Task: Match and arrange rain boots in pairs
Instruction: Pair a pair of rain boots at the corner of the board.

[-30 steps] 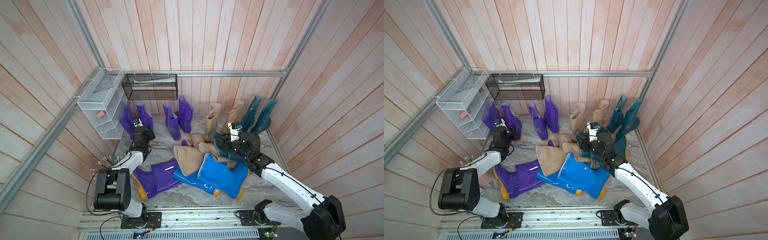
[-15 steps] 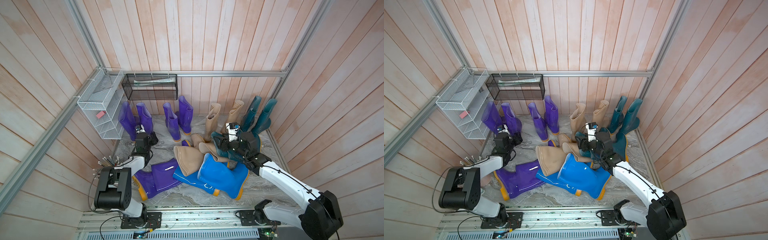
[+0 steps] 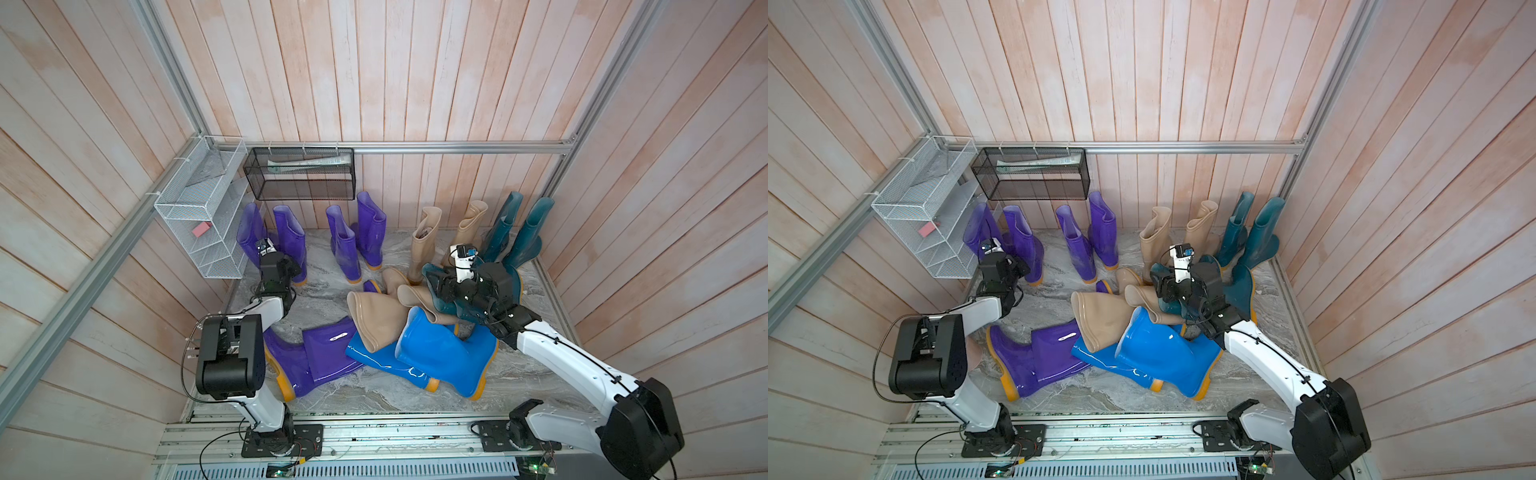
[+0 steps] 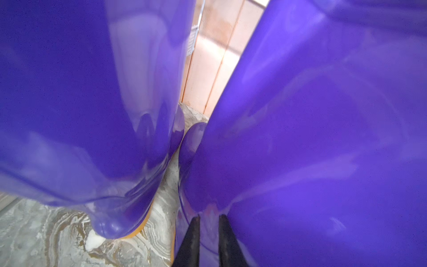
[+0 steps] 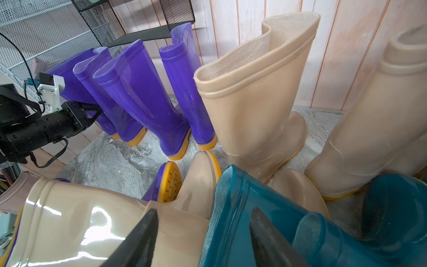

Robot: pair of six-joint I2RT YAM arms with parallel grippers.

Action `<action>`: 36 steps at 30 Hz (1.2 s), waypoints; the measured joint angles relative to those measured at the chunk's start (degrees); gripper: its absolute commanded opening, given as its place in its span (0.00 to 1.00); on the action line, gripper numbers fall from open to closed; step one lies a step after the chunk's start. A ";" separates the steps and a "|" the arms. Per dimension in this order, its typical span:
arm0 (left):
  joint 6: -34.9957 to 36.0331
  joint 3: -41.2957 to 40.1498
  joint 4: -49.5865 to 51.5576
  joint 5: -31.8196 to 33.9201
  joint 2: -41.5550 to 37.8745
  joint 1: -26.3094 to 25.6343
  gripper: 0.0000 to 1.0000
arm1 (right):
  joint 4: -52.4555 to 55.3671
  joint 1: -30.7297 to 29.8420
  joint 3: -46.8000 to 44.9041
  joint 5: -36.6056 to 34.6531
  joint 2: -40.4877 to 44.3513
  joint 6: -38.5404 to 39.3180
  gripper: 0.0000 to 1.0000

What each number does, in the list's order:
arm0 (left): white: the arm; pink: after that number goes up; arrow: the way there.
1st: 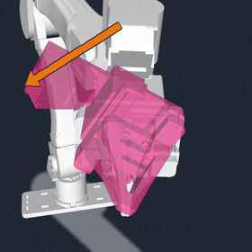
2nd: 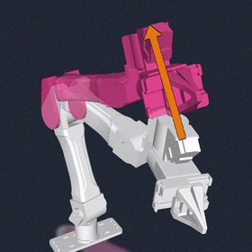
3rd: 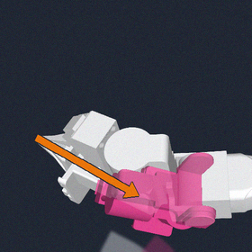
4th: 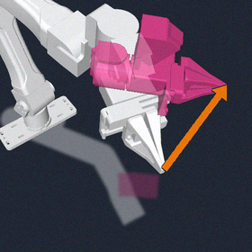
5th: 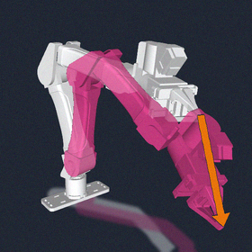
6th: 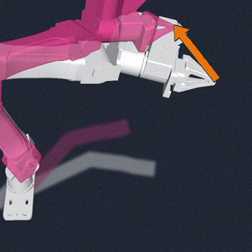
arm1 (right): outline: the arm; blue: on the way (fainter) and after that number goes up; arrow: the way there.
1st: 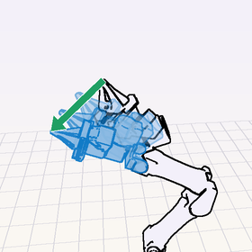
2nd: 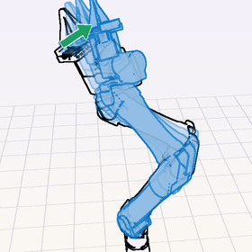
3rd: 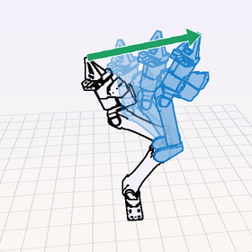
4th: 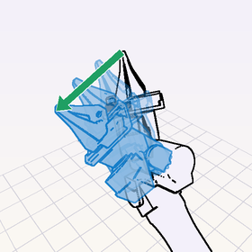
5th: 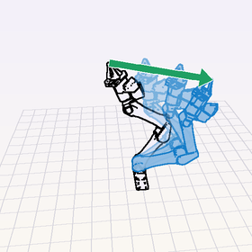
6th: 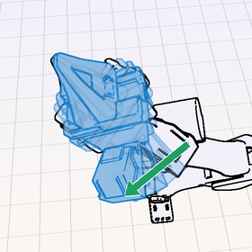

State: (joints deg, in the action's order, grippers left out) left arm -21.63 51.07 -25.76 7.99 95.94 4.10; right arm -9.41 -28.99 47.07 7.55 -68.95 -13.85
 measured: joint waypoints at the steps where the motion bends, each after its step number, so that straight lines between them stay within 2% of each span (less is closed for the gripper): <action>1: -0.07 0.00 0.04 -0.07 0.00 0.13 0.34 | 0.00 0.00 0.09 0.00 -0.04 0.04 0.65; 3: -0.74 -0.35 0.46 -0.68 -0.31 0.37 0.52 | 0.00 0.00 0.15 0.00 -0.07 0.13 0.65; 5: -1.99 -3.13 0.11 -1.51 -2.43 0.50 0.64 | -0.02 0.00 0.15 0.02 -0.09 0.13 0.66; 9: -4.00 -12.50 -0.94 -3.41 -10.60 -0.44 0.80 | -0.04 0.00 0.15 0.07 -0.20 0.07 0.67; 14: -2.21 -16.11 -1.22 -6.75 -14.75 -3.89 0.94 | -0.17 0.00 0.15 0.09 -0.59 0.13 0.68; 19: 0.94 -13.11 -0.72 -5.22 -12.15 -6.47 0.95 | -1.20 0.00 0.15 0.07 -0.74 0.11 0.69; 22: 2.71 -7.63 -0.42 -2.73 -7.06 -6.25 0.90 | -1.62 0.00 0.15 0.09 -0.92 0.11 0.69; 25: 4.44 -1.53 -0.07 0.11 -1.60 -5.81 0.77 | -1.73 0.00 0.15 0.07 -1.18 0.13 0.70; 29: 5.09 1.60 0.50 2.19 1.79 -4.20 0.37 | -1.77 0.04 0.15 0.04 -1.22 0.13 0.69; 33: 5.79 1.62 0.92 4.46 1.79 -2.93 0.28 | -2.08 0.20 0.15 0.09 -1.49 0.15 0.68; 36: 7.02 2.21 1.73 4.79 1.97 -2.29 0.27 | -2.54 0.33 0.15 0.11 -2.12 0.15 0.68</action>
State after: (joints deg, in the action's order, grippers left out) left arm -14.61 53.28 -24.03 12.78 97.91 1.80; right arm -11.94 -28.67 47.22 7.66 -71.07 -13.69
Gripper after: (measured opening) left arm 0.279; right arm 0.681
